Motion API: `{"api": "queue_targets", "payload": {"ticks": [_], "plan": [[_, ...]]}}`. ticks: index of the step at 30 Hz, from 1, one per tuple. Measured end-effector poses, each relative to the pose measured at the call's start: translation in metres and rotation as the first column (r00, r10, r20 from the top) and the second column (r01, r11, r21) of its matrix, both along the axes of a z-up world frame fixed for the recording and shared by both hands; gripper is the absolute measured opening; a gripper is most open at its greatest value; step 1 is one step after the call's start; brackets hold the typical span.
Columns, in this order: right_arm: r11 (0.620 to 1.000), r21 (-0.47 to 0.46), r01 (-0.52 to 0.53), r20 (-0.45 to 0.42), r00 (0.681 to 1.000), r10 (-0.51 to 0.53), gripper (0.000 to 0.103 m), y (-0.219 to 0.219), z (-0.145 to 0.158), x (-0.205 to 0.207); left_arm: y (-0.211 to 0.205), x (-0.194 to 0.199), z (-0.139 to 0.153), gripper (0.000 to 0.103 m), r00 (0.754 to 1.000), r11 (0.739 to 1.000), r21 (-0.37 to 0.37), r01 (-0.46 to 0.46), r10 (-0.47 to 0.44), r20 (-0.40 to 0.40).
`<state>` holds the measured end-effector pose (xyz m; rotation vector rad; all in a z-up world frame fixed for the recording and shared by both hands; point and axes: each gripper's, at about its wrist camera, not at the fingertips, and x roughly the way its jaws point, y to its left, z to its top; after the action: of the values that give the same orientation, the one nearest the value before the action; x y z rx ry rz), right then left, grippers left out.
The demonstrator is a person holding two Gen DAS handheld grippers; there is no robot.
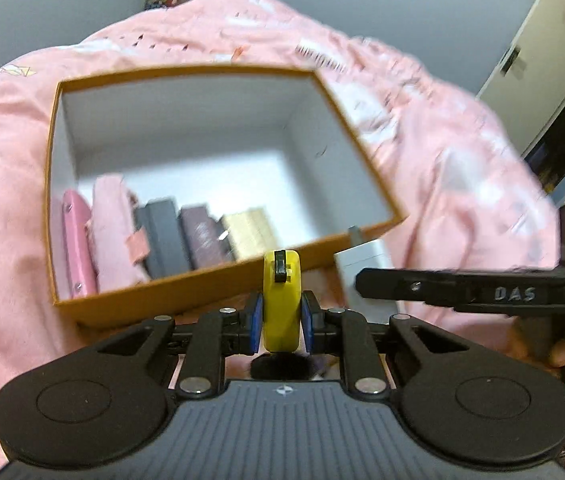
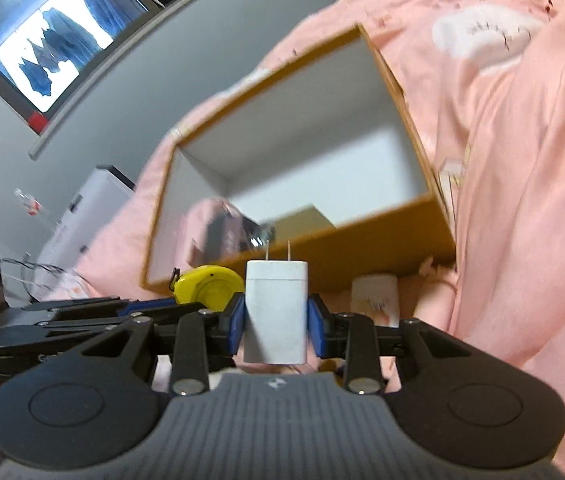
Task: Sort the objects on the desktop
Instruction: 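Lift the tape measure with left tool while right tool lifts the charger, then lower the tape measure and charger into the orange box with both tools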
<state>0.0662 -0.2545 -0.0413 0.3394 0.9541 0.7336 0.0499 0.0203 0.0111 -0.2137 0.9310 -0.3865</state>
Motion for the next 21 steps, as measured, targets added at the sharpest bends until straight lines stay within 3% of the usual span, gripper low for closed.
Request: {"api": "queue_targets", "payload": {"ticks": [3,5,13,21], "plan": [[1.0,0.025,0.008,0.027,1.0,-0.009,0.035,-0.006,0.015,0.005,-0.004,0.014,0.008,0.022,1.0,0.996,-0.093,-0.017,0.018,0.008],[1.0,0.021,0.019,0.052,0.998,-0.02,0.035,-0.009,0.024,0.009,-0.001,0.016,0.016,0.022,0.999,0.993,-0.11,-0.034,0.037,0.021],[0.996,-0.076,0.044,0.129,0.991,-0.034,0.035,0.001,0.037,0.039,-0.02,0.061,0.016,0.022,0.996,0.992,-0.096,-0.086,0.088,0.018],[0.98,-0.198,0.013,0.136,0.991,0.014,0.035,0.018,0.027,0.072,-0.037,0.1,-0.02,0.022,0.988,0.99,-0.086,-0.11,0.1,-0.118]]}}
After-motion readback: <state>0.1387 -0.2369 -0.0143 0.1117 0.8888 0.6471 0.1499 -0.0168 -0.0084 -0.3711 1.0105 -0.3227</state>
